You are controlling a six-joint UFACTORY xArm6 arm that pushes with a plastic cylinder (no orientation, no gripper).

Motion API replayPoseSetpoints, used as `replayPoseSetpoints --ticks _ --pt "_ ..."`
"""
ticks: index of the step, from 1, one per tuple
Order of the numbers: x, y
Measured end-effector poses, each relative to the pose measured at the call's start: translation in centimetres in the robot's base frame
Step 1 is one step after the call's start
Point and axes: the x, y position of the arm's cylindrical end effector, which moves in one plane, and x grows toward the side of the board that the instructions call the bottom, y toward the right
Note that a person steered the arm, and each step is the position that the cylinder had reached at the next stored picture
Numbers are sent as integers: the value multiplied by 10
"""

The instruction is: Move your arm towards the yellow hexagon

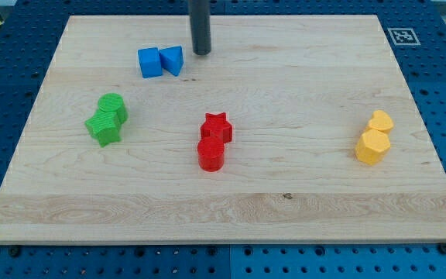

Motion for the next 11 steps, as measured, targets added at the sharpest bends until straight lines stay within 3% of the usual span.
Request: replayPoseSetpoints --ticks 2,3,5,6,7,8,11 --pt "3 19" --pt "12 73" --pt "16 94" --pt "16 136" --pt "54 182" --pt "107 185" --pt "154 171"
